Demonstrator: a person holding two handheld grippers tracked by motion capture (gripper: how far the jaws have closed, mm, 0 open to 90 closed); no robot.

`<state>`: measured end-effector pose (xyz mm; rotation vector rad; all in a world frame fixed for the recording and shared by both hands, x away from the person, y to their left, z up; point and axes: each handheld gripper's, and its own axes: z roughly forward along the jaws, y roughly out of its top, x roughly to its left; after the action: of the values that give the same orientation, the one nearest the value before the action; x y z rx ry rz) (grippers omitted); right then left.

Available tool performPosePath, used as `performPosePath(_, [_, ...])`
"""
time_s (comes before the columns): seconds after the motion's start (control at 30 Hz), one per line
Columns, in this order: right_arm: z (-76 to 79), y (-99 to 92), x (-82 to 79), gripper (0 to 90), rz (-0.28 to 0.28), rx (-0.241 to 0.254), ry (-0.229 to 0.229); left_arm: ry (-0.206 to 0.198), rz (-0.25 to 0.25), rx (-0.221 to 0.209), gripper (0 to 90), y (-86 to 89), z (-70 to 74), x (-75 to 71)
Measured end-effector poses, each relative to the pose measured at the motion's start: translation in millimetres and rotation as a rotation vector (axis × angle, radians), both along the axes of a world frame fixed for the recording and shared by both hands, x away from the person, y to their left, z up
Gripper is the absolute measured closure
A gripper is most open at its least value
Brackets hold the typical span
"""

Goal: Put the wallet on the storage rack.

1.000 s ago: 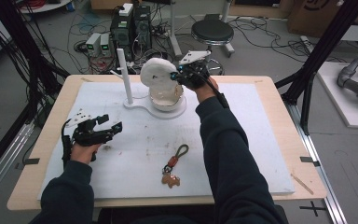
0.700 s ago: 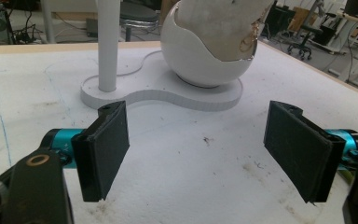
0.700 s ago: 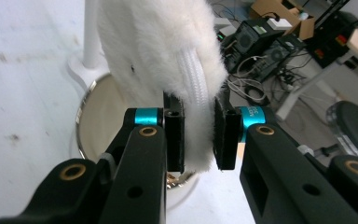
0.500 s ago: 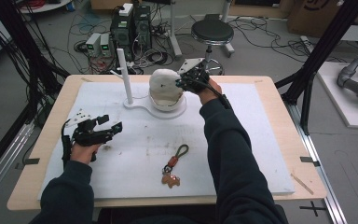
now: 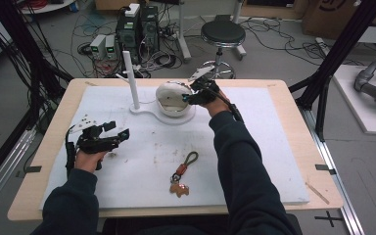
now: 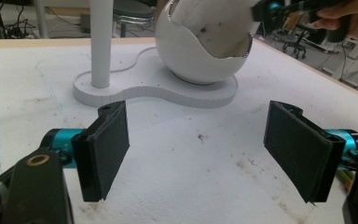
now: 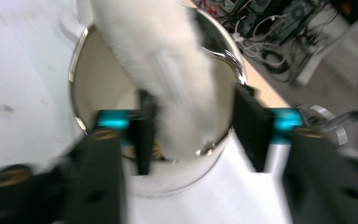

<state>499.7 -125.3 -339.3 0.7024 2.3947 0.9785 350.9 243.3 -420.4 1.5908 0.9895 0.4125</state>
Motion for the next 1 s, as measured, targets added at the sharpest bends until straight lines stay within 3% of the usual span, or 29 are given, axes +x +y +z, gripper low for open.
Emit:
performPosePath(0.1, [4.4, -10.2, -5.0, 42.6, -0.019, 0.027, 0.0, 0.0, 0.008, -0.006, 22.6, 1.1, -1.1, -1.4])
performPosePath(0.17, [5.7, -29.3, -19.5, 42.9, -0.058, 0.084, -0.08, 0.002, 0.009, -0.009, 22.5, 2.1, -1.2, -1.8])
performPosePath(0.2, [5.0, -38.7, -24.5, 40.9, -0.077, 0.1, -0.087, 0.0, 0.013, -0.015, 22.5, 2.2, -1.1, -2.1])
performPosePath(0.27, [2.1, -60.6, -32.4, 35.2, -0.113, 0.168, -0.017, -0.002, 0.015, -0.011, 22.5, 2.0, -0.9, -2.2])
performPosePath(0.3, [1.1, -71.0, -35.0, 32.7, -0.127, 0.187, 0.05, -0.004, 0.019, -0.006, 22.5, 1.6, -1.1, -2.4])
performPosePath(0.33, [-3.2, -90.5, -48.3, 30.4, -0.154, 0.2, 0.088, -0.004, 0.017, 0.001, 22.4, 1.6, -1.3, -2.0])
performPosePath(0.4, [-6.0, -99.0, -55.8, 29.6, -0.167, 0.192, 0.09, -0.009, 0.03, 0.015, 22.0, 1.3, -1.5, -2.0])
performPosePath(0.5, [-18.4, -123.9, -84.4, 27.7, -0.176, 0.214, 0.063, -0.01, 0.041, 0.025, 21.7, 1.6, -0.8, -2.8])
performPosePath(0.53, [-29.8, -141.5, -105.0, 26.3, -0.198, 0.244, 0.05, -0.009, 0.042, 0.022, 21.3, 1.4, -0.9, -3.0])
performPosePath(0.6, [-33.9, -146.9, -111.0, 25.0, -0.208, 0.258, 0.049, -0.009, 0.045, 0.025, 21.3, 0.7, -1.2, -3.5])
performPosePath(0.7, [-53.4, -169.5, -137.1, 23.9, -0.254, 0.303, 0.046, -0.006, 0.04, 0.034, 21.3, -1.8, -1.6, -4.6])
performPosePath(0.83, [-63.4, -179.5, -148.0, 23.9, -0.276, 0.306, 0.045, -0.004, 0.035, 0.044, 21.3, -7.6, -1.3, -6.1])
performPosePath(1.0, [-59.0, -183.9, -154.9, 23.9, -0.283, 0.322, 0.02, -0.004, 0.021, 0.059, 21.3, -14.6, -1.6, -5.2])
